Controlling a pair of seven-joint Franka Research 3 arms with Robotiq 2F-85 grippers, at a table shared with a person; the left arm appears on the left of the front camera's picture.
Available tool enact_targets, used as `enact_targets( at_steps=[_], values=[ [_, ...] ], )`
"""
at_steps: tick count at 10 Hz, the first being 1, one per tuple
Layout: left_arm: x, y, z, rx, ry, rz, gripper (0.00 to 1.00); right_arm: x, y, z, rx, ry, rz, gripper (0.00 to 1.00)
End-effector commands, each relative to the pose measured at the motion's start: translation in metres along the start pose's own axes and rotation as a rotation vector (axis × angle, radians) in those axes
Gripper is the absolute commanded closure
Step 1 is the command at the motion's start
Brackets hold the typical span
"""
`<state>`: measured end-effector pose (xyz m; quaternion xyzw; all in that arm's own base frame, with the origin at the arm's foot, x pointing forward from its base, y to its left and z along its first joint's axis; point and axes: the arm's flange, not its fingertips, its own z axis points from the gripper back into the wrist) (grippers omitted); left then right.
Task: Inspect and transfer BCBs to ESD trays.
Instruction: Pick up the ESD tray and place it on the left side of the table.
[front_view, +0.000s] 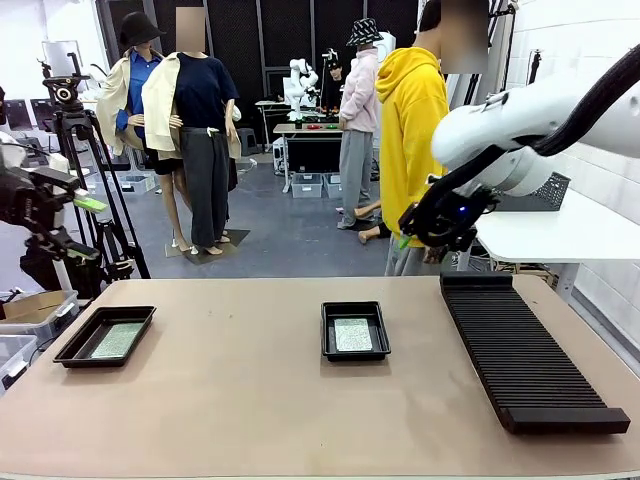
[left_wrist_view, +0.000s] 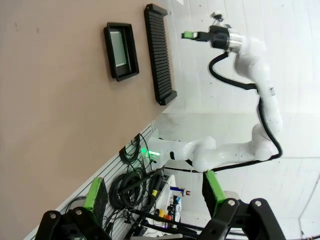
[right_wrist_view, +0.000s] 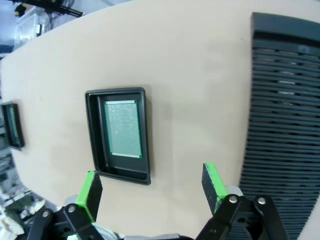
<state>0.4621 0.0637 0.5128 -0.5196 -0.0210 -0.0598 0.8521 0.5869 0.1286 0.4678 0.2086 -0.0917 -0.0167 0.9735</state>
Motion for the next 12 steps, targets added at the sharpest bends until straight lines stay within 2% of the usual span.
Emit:
enact_targets(
  at_steps=[1, 4, 8, 12],
  values=[
    [-0.006, -0.016, -0.052, 0.098, -0.015, 0.028, 0.00, 0.003, -0.029, 0.015, 0.097, 0.012, -0.028, 0.00],
    [0.004, -0.042, -0.116, 0.193, -0.009, 0.020, 0.00, 0.011, -0.073, 0.036, 0.242, 0.044, -0.055, 0.00],
    [0.045, -0.079, -0.185, 0.319, 0.021, 0.034, 0.00, 0.008, -0.136, 0.060, 0.373, 0.063, -0.088, 0.00],
    [0.075, -0.096, -0.264, 0.457, 0.064, 0.021, 0.00, 0.001, -0.198, 0.078, 0.527, 0.054, -0.101, 0.00]
  ],
)
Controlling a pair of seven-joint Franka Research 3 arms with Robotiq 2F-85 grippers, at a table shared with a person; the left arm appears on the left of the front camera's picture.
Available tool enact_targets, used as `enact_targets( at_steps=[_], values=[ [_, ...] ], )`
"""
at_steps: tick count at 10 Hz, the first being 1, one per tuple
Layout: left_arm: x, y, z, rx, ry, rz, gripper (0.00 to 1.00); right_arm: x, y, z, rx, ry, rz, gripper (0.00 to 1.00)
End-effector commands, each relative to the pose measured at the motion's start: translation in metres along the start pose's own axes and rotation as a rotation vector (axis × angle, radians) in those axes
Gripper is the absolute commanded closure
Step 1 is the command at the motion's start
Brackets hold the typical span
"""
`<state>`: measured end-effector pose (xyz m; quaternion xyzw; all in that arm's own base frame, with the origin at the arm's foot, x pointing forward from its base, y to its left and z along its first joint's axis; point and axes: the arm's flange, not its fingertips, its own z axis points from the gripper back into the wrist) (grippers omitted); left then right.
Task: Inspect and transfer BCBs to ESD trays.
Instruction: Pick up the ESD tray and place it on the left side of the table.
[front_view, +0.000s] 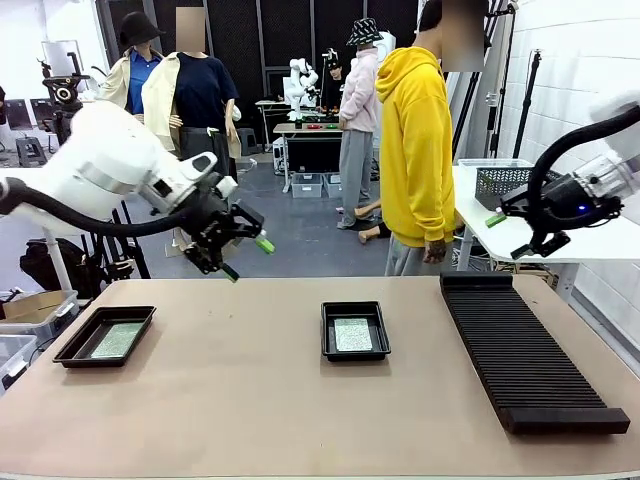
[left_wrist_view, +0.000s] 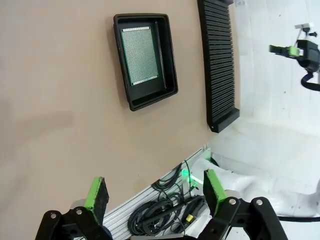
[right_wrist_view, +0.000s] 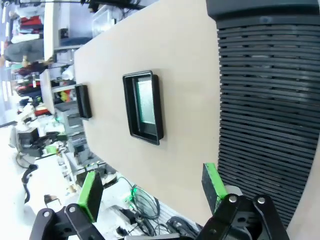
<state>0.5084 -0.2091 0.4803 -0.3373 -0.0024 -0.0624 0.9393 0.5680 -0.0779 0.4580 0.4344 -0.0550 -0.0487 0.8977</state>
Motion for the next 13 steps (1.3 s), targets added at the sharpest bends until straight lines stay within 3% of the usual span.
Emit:
enact_targets(
  at_steps=[1, 6, 13],
  values=[
    [0.012, -0.021, -0.019, 0.094, 0.005, -0.013, 0.00, 0.008, -0.014, 0.012, 0.086, 0.023, 0.019, 0.00],
    [0.022, -0.054, -0.089, 0.332, -0.035, -0.086, 0.00, 0.014, -0.062, 0.021, 0.281, 0.092, 0.055, 0.00],
    [0.018, -0.070, -0.148, 0.438, -0.019, -0.092, 0.00, 0.026, -0.091, 0.036, 0.383, 0.207, -0.014, 0.00]
  ],
)
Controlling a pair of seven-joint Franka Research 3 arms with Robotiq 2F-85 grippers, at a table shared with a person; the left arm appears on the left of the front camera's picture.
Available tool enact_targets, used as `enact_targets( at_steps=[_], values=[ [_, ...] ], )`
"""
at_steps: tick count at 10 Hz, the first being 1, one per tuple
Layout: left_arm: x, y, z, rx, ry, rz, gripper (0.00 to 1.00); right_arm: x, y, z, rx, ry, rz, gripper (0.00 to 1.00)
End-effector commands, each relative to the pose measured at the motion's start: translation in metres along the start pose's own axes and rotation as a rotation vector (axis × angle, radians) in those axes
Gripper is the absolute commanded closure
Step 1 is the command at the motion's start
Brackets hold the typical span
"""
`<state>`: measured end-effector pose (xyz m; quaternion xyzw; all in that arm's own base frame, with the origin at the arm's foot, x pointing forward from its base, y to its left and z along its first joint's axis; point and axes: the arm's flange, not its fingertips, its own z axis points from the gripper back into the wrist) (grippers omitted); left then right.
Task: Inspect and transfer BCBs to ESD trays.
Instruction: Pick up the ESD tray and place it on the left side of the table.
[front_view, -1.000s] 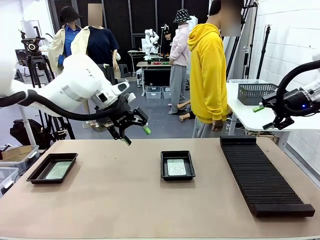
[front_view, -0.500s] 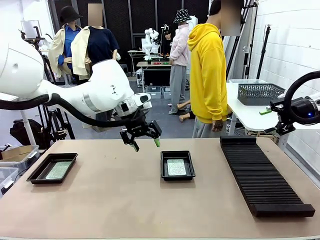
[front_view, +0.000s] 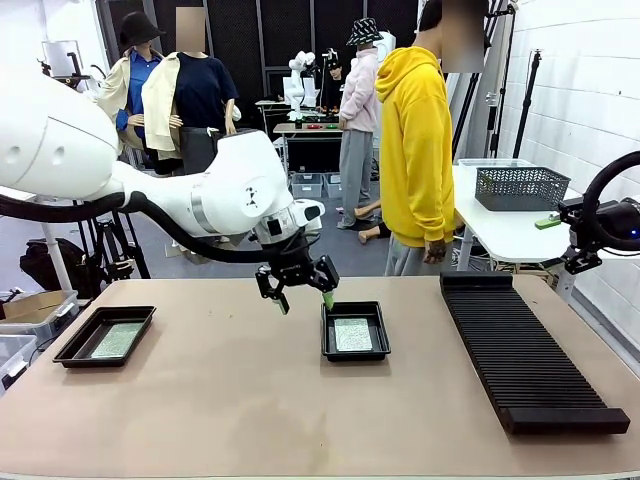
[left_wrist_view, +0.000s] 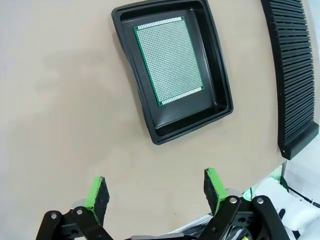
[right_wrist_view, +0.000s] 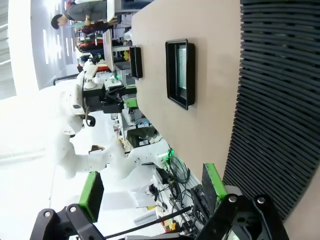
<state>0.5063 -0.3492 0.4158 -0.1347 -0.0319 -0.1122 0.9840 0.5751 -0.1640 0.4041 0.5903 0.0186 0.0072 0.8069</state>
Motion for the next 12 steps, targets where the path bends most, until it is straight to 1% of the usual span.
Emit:
enact_targets(
  at_steps=[1, 2, 4, 6, 10, 12],
  values=[
    [0.010, -0.007, -0.016, 0.032, -0.029, 0.034, 0.00, 0.009, 0.006, 0.002, 0.029, 0.028, -0.025, 0.00],
    [0.018, -0.009, -0.026, 0.028, -0.040, 0.043, 0.00, 0.000, 0.000, 0.000, 0.000, 0.000, 0.000, 0.00],
    [0.026, -0.009, -0.047, 0.012, -0.037, 0.057, 0.00, 0.000, 0.000, 0.000, 0.000, 0.000, 0.000, 0.00],
    [0.032, -0.010, -0.067, 0.034, -0.037, 0.059, 0.00, 0.000, 0.000, 0.000, 0.000, 0.000, 0.000, 0.00],
    [0.048, -0.001, -0.093, 0.031, -0.092, 0.103, 0.00, 0.000, 0.000, 0.000, 0.000, 0.000, 0.000, 0.00],
    [0.057, 0.002, -0.100, 0.052, -0.161, 0.120, 0.00, 0.000, 0.000, 0.000, 0.000, 0.000, 0.000, 0.00]
  ],
)
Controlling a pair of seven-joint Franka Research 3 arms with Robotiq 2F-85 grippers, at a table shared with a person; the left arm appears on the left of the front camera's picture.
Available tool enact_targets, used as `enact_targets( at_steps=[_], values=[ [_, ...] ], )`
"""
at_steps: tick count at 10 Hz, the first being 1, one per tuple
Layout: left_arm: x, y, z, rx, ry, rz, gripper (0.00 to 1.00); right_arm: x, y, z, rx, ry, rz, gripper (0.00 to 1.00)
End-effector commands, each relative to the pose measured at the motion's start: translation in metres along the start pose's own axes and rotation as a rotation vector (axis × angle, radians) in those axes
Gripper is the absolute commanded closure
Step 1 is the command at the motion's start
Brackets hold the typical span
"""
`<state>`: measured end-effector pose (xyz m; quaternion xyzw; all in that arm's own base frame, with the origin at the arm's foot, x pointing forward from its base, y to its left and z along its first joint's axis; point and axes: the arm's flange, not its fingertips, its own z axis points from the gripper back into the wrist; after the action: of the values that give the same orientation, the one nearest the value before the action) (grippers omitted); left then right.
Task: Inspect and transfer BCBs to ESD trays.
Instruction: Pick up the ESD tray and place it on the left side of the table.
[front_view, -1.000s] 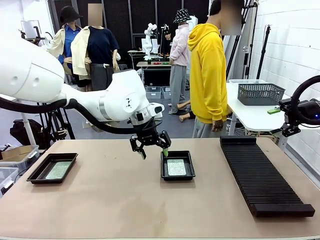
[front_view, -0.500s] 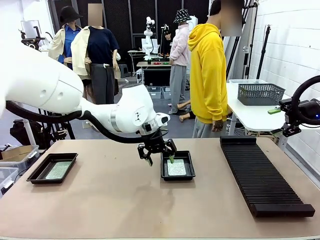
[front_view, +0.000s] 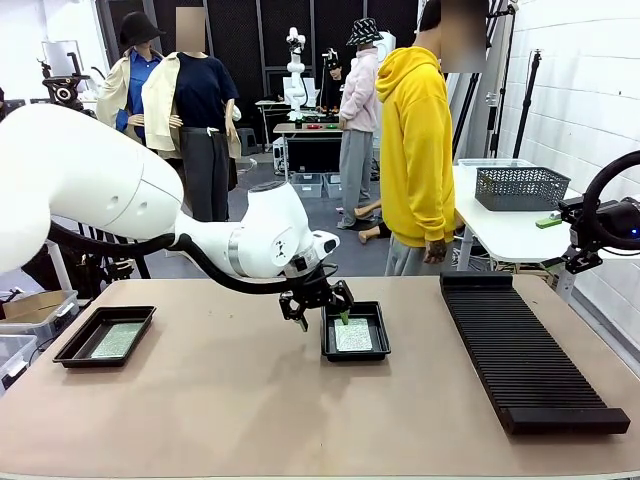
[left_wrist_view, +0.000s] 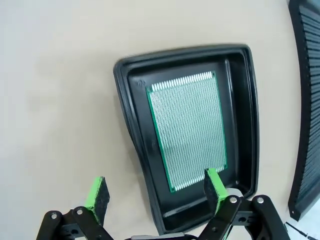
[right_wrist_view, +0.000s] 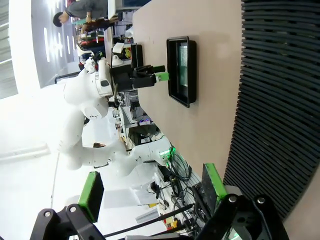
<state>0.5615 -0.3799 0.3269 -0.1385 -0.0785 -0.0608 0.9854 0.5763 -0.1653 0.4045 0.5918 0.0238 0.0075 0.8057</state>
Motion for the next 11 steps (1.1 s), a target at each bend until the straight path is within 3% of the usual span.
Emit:
enact_targets(
  at_steps=[1, 3, 10, 11],
  values=[
    [0.0058, -0.0038, -0.0072, 0.043, -0.064, 0.040, 0.00, -0.0011, 0.0000, -0.0014, -0.004, -0.009, 0.005, 0.00],
    [0.0059, -0.0041, -0.0088, 0.048, -0.053, 0.043, 0.10, -0.0011, 0.0000, -0.0014, -0.004, -0.009, 0.005, 0.00],
    [0.0063, 0.0015, -0.0110, 0.024, -0.032, 0.042, 1.00, -0.0011, 0.0000, -0.0014, -0.004, -0.009, 0.005, 0.00],
    [0.0060, 0.0011, -0.0089, 0.019, -0.031, 0.037, 1.00, -0.0011, 0.0000, -0.0014, -0.004, -0.009, 0.005, 0.00]
  ],
)
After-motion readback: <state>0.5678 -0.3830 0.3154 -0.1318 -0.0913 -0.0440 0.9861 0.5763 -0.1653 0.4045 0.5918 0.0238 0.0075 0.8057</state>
